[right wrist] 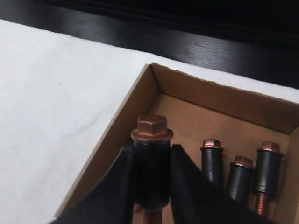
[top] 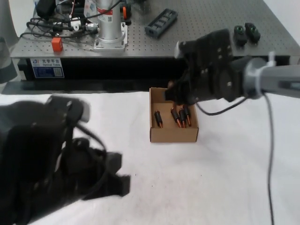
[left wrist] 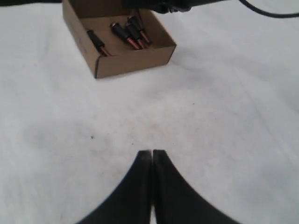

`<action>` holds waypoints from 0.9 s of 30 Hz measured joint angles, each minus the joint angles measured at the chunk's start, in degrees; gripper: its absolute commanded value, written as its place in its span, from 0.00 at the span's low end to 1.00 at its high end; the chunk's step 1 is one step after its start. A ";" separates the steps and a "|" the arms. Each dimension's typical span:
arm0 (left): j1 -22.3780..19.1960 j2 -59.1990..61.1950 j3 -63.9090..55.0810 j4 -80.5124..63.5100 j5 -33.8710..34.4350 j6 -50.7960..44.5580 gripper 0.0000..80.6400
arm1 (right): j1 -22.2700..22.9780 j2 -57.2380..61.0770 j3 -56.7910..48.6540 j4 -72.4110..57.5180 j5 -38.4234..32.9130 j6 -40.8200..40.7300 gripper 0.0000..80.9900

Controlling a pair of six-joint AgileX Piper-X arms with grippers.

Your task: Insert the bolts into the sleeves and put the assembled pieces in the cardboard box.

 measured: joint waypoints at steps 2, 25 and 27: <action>0.00 -3.47 3.06 0.60 -0.04 -2.38 0.01 | 0.00 3.41 -2.51 1.04 0.11 0.00 0.02; 0.00 -22.70 11.52 14.99 -4.64 -11.20 0.01 | -2.93 -14.92 3.16 5.18 -6.46 3.24 0.03; 0.00 -23.57 11.52 15.27 -4.79 -11.20 0.01 | -3.07 -24.48 12.96 4.59 -7.01 3.24 0.03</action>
